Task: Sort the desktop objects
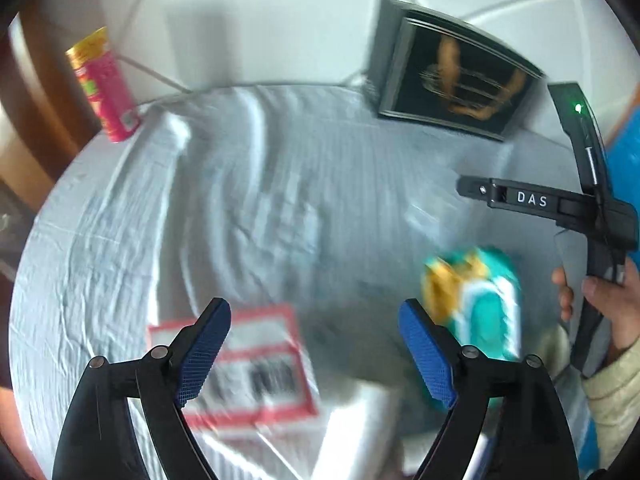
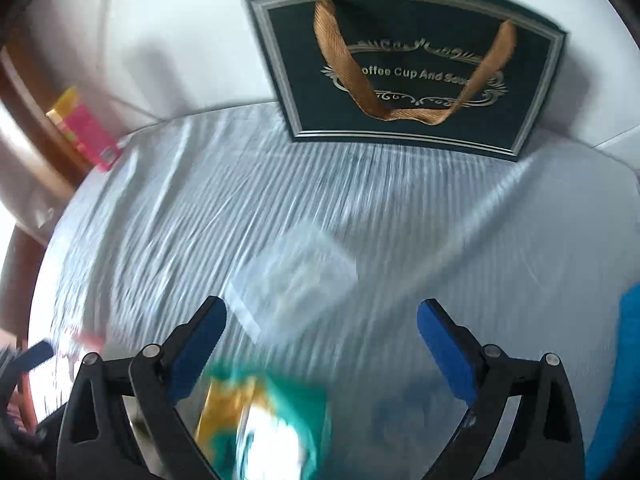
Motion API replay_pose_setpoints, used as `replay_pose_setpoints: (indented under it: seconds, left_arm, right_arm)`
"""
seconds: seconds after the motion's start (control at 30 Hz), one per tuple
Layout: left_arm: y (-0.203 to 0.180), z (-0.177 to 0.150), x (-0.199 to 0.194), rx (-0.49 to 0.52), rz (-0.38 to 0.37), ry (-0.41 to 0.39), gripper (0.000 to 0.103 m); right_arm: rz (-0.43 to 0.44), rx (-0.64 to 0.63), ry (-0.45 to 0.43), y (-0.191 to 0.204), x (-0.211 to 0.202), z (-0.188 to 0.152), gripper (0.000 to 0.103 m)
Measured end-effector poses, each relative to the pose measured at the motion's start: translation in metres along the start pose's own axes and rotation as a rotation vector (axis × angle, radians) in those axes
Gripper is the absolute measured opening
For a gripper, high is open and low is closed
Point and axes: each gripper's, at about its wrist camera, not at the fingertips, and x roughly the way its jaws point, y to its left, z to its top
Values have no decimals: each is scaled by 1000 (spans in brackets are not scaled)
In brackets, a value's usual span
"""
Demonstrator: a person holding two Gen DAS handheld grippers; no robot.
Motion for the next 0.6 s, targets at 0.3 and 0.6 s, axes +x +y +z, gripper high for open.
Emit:
replay_pose_setpoints:
  seconds: [0.3,0.6]
  left_arm:
    - [18,1,66,-49,16,145,34]
    - [22,-58,-12,46,-10,124,50]
  right_arm:
    - [167,-46,175,22,47,4,74]
    - [214,-185,324,72,-33,-98,62]
